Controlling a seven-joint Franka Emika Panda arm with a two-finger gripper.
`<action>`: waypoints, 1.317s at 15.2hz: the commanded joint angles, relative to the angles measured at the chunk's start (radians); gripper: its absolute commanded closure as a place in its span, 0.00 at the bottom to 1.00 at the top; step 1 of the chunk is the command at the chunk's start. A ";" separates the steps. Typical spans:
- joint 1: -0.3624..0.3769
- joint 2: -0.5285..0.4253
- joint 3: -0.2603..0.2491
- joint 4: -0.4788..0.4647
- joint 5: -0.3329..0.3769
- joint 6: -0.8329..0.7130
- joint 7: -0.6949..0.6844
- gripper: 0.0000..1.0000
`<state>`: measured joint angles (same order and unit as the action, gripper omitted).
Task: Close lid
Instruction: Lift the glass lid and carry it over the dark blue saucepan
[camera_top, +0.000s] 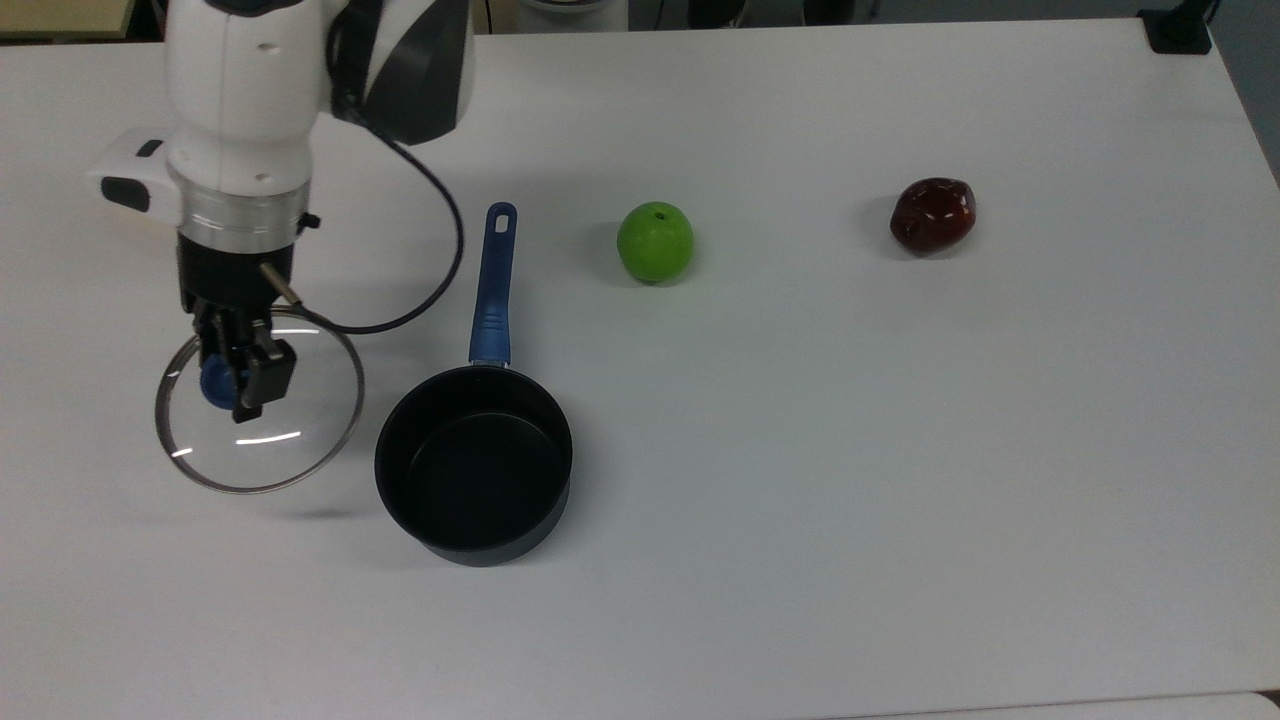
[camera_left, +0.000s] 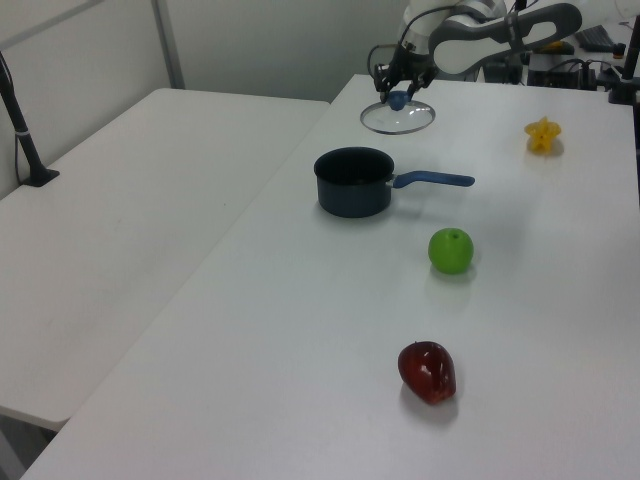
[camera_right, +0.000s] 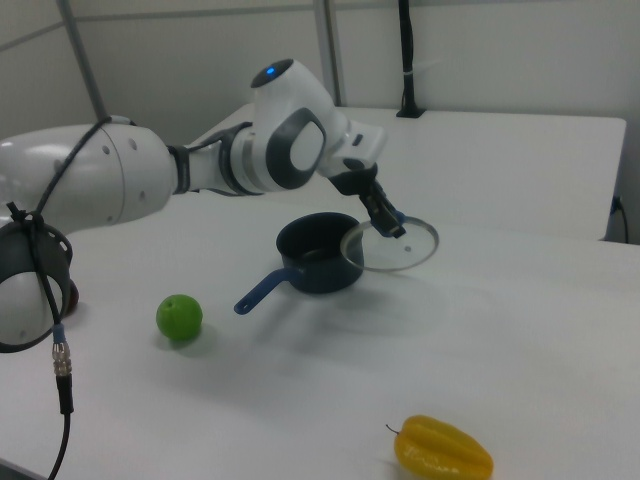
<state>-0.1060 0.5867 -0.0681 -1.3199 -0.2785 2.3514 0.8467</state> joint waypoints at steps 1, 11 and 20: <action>0.071 -0.038 -0.009 0.004 0.010 -0.070 0.020 0.49; 0.220 -0.038 -0.022 0.022 -0.008 -0.087 0.127 0.49; 0.232 -0.001 -0.022 0.022 -0.038 -0.078 0.133 0.49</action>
<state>0.1044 0.5751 -0.0778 -1.2973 -0.2925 2.2904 0.9581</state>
